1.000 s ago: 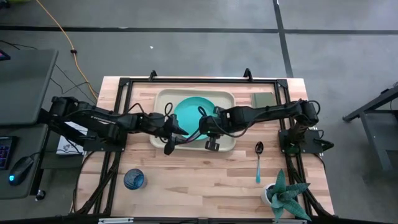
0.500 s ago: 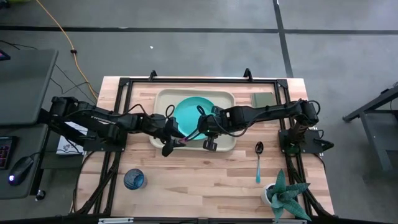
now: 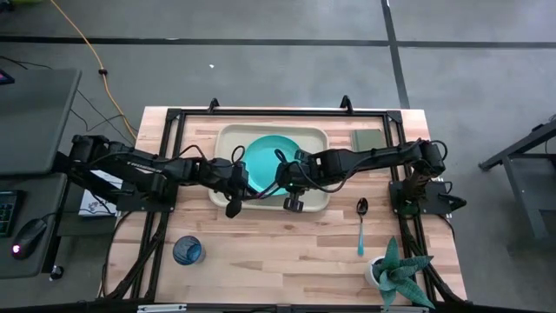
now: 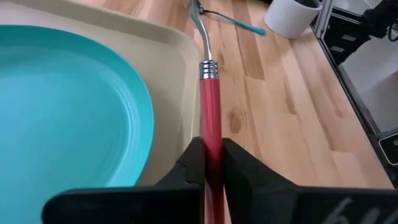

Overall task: Pick and place plate/cup/fork/spoon on tray
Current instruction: Put the pink fork to the left of the blue plate on the light brown tray

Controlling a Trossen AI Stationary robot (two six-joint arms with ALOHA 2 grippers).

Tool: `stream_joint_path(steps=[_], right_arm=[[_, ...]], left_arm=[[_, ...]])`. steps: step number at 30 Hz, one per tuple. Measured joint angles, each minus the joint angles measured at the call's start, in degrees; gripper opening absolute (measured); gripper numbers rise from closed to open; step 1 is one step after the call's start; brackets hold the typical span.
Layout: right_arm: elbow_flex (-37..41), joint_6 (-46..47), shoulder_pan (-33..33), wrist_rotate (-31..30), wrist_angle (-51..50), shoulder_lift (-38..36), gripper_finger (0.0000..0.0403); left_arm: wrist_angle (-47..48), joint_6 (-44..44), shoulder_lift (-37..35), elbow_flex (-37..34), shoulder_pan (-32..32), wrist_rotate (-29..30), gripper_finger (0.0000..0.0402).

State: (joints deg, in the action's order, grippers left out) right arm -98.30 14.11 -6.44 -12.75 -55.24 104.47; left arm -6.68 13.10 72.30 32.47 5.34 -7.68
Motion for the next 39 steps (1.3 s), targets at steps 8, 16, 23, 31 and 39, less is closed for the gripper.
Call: stream_joint_path(steps=[8,16,23,31,39], right_arm=[[0.0,1.9,0.0,-2.4,-3.7,-0.8,0.0032],[1.0,8.4,-1.2,-15.2,-15.9,-5.0,0.0169],[17.7,11.4,-2.3,-16.4,-6.0,-13.0,0.0240],[49.3,-3.4,-1.2,-10.0,59.4,-23.3,0.0242],[60.9,-15.9,2.2,-8.7,110.3,-19.4,0.0243]], left_arm=[[7.1,-2.5,-1.0,0.0,2.5,0.7,0.0003],[10.4,-4.4,-4.4,-0.7,3.2,3.3,0.0001],[-4.2,-7.8,-12.1,-6.5,3.1,-2.0,0.0000],[-21.6,-3.6,-14.0,-11.1,5.6,2.5,0.0000],[-33.6,4.4,-3.9,-11.1,5.5,4.4,0.0000]])
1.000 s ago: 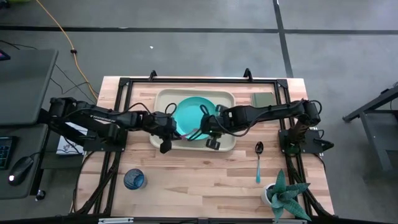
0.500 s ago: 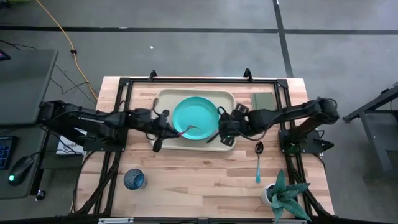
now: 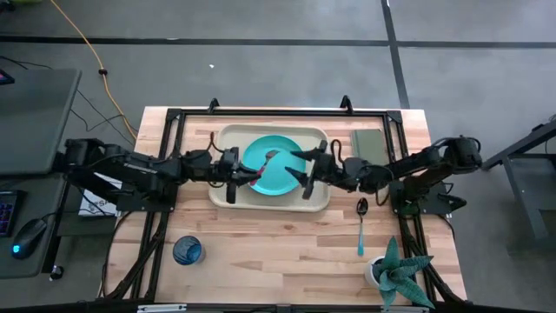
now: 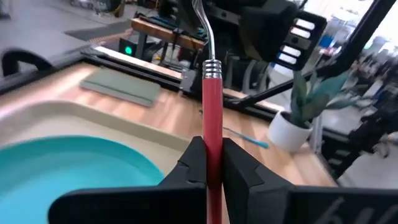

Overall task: Pick and place plate/cup/fork/spoon on tray
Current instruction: Put the pink fork to the left of the blue plate on the light brown tray

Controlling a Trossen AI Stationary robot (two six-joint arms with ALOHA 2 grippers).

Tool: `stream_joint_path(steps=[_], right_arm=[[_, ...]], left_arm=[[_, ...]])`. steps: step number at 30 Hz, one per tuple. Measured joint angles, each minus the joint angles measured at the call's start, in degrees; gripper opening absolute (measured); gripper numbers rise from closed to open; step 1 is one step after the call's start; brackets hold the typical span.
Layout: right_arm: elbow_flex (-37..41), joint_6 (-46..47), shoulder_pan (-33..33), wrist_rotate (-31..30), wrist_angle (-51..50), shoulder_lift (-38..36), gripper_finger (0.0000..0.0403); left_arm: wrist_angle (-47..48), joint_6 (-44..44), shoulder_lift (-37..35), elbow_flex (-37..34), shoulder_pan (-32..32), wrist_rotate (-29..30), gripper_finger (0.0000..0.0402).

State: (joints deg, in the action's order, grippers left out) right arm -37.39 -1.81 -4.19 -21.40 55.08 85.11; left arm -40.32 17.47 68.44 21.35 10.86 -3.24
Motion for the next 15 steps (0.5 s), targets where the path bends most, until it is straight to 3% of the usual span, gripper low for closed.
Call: stream_joint_path(steps=[6,15], right_arm=[[-3.9,-1.0,2.0,0.0,0.0,3.9,0.0243],[-6.1,-3.6,1.9,0.4,0.5,5.6,0.0243]], left_arm=[[-3.2,3.4,5.1,1.9,0.4,-1.5,0.0000],[-2.8,4.6,6.8,2.6,0.4,-2.6,0.0000]])
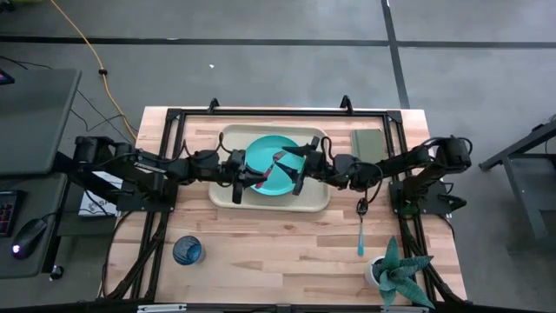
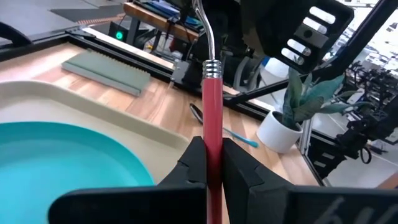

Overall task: Pick and place plate/cup/fork/spoon on tray
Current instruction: Put the pink fork to the left of the blue plate on the light brown tray

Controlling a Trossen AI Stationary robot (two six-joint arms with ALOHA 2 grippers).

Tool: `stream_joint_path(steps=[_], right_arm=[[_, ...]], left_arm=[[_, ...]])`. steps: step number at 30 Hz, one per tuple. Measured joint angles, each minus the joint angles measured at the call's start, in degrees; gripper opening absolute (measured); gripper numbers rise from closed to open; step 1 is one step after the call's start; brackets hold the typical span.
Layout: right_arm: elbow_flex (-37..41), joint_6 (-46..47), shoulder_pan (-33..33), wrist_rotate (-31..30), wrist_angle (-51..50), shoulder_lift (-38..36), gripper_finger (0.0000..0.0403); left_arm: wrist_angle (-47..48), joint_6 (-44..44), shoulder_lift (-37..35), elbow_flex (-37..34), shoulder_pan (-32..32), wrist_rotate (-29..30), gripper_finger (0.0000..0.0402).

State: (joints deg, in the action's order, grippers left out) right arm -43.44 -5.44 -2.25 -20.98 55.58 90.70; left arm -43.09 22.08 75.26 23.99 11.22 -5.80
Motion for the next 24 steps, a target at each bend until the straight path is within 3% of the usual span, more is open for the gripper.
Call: stream_joint_path(steps=[4,7,14,18,24], right_arm=[[0.0,0.5,0.0,0.0,0.0,0.0,0.0236],[0.0,1.9,0.1,0.0,0.3,0.0,0.0202],[0.0,2.4,0.1,0.1,0.8,0.0,0.0019],[0.0,2.9,0.1,0.1,-2.1,-0.8,0.0017],[0.0,4.7,0.0,-0.1,-18.8,-9.4,0.0003]], left_arm=[[0.0,0.3,0.0,0.0,0.0,-0.6,0.0000],[0.0,0.3,0.0,0.0,0.0,-0.7,0.0000],[0.3,-0.2,0.0,0.0,0.0,-0.7,0.0001],[1.8,-1.0,0.0,0.0,0.0,-0.8,0.0017],[5.0,-4.0,-1.2,0.0,0.5,-0.6,0.0064]])
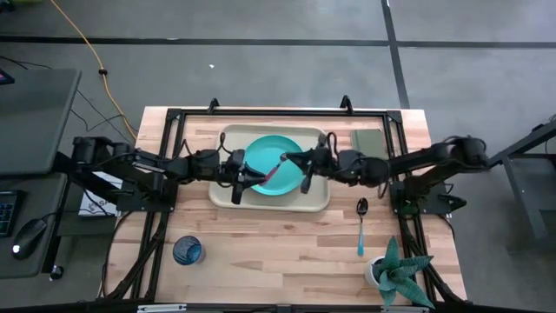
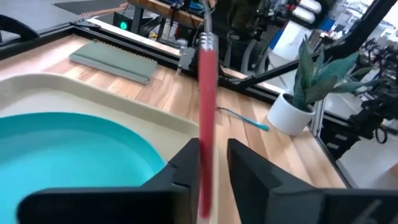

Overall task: Pick and place plate/cup/fork/spoon on tray
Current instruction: Put the pink fork to the left of the blue plate on the light brown tray

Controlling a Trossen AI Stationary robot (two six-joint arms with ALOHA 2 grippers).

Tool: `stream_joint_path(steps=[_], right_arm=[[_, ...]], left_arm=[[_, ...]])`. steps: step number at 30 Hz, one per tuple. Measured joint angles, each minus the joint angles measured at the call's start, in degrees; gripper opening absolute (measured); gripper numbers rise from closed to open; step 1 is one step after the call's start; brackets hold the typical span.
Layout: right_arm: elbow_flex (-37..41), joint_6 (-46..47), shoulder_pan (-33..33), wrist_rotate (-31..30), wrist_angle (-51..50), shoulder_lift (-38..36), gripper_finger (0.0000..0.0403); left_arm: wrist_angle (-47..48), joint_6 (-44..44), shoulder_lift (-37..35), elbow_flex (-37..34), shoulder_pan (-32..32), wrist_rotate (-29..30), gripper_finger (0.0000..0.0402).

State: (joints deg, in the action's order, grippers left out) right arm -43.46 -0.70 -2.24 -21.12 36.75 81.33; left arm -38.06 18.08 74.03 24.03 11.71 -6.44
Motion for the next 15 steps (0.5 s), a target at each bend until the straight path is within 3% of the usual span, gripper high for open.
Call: stream_joint_path(steps=[5,8,15], right_arm=[[-0.1,4.0,-0.2,0.0,-15.6,-5.8,0.0001],[-0.1,7.6,-0.2,3.4,-19.8,-6.3,0.0001],[-0.1,8.2,-0.6,9.3,-12.7,1.4,0.0001]], left_arm=[[2.7,-0.7,-2.9,0.0,1.2,0.0,0.0096],[2.4,-0.7,-4.5,0.0,1.5,0.3,0.0108],[0.4,-0.7,-3.4,0.0,-0.3,1.6,0.0128]])
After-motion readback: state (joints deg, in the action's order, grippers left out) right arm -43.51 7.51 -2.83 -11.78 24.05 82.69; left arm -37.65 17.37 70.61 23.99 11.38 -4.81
